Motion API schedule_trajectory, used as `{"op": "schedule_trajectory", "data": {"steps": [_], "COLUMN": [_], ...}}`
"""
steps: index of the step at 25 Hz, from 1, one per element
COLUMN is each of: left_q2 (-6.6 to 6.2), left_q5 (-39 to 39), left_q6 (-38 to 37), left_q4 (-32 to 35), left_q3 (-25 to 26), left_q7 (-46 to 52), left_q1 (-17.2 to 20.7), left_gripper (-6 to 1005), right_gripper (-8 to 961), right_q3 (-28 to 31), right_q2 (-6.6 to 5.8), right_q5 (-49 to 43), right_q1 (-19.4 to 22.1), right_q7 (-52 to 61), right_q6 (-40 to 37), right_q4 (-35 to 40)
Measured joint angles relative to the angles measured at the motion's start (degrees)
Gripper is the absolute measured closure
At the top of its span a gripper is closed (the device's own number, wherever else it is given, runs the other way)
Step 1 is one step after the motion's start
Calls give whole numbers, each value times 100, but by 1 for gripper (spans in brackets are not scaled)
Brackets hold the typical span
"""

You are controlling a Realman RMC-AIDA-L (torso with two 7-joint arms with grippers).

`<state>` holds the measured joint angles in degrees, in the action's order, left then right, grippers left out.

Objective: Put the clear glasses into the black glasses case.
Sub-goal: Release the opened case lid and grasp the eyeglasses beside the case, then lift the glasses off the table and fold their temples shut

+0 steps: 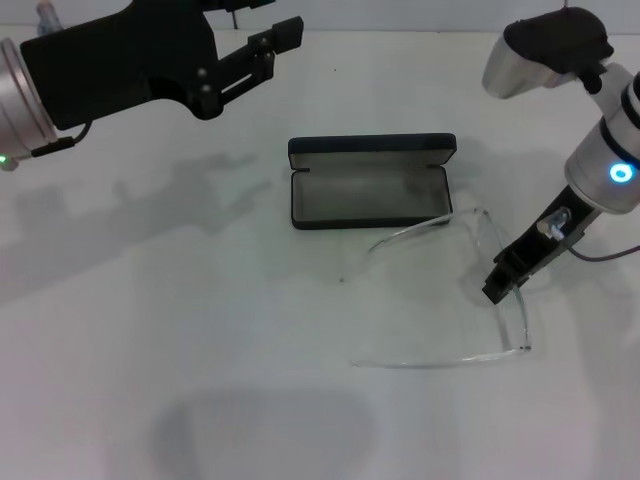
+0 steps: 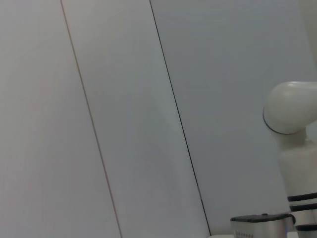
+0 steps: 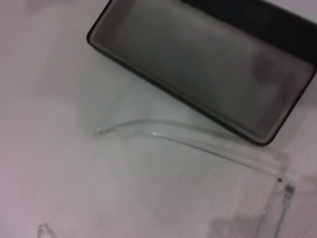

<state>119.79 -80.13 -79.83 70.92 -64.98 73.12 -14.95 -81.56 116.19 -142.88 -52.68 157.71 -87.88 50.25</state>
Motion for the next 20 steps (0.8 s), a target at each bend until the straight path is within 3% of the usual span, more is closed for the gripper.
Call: {"op": "schedule_trajectory", "data": {"steps": [4,10,20], "left_q2": [0,0,1], "left_q5": [23,103,386], "left_q6": [0,-9,-58], "left_q4": [14,6,0], "left_q3": [0,15,3], "left_q7": [0,17,104], "left_q1": [48,88,116], "left_gripper": [691,699,712], "right_gripper": [636,839,839], "right_q3": [-156,-327,-107], "right_q2": [-2,-35,-45], "right_q5": [102,92,388], "right_q1": [138,727,1649], "right_q7": [-168,-309,-1447], "right_q6": [-44,-142,-132], "right_q4": [157,966,1894]}}
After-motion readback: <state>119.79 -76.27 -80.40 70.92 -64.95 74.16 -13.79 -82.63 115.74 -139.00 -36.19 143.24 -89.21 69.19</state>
